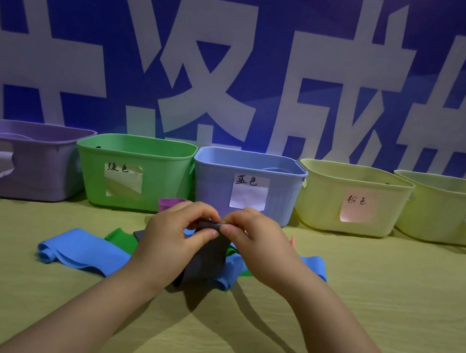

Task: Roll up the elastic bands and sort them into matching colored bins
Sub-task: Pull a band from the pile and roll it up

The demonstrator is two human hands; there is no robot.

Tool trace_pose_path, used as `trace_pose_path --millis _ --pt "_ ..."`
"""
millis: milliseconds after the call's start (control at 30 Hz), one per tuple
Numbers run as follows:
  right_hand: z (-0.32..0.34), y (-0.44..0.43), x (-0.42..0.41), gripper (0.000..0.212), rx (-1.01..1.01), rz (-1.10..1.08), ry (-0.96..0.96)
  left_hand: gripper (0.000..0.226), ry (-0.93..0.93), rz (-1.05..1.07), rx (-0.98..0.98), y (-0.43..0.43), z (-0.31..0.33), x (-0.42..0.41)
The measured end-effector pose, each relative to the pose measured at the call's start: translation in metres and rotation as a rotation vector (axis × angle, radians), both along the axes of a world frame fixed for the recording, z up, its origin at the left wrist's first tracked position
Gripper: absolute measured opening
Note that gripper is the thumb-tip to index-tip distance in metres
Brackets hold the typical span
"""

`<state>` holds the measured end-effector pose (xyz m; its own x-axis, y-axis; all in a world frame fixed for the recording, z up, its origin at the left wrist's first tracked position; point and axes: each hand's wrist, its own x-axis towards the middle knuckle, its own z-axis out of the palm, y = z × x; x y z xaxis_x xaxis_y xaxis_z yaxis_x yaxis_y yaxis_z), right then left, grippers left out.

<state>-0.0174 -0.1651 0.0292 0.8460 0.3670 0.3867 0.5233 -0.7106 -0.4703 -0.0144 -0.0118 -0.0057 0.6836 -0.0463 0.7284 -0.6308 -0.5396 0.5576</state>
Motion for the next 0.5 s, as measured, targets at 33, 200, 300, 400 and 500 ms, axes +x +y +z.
trace_pose_path --millis 33,200,300,400,500 --pt "0.0007 -0.0006 -0.0015 0.023 0.020 0.005 0.023 0.014 -0.008 0.008 0.004 0.0000 0.0006 -0.0007" --pt "-0.0021 0.0006 -0.0011 0.021 0.105 0.032 0.075 0.011 -0.036 0.079 0.054 0.0016 0.0002 0.0000" --pt "-0.0057 0.0033 0.0028 0.018 0.171 0.051 0.073 0.013 -0.051 0.093 0.091 0.0017 0.0008 0.0003" --pt "-0.0075 0.0027 0.0053 0.014 0.204 0.017 0.075 0.011 -0.057 0.099 0.102 0.0023 0.0012 0.0005" --pt "-0.0074 0.0025 0.0045 0.009 0.178 0.013 0.061 0.011 -0.059 0.100 0.102 0.0027 0.0014 -0.0002"
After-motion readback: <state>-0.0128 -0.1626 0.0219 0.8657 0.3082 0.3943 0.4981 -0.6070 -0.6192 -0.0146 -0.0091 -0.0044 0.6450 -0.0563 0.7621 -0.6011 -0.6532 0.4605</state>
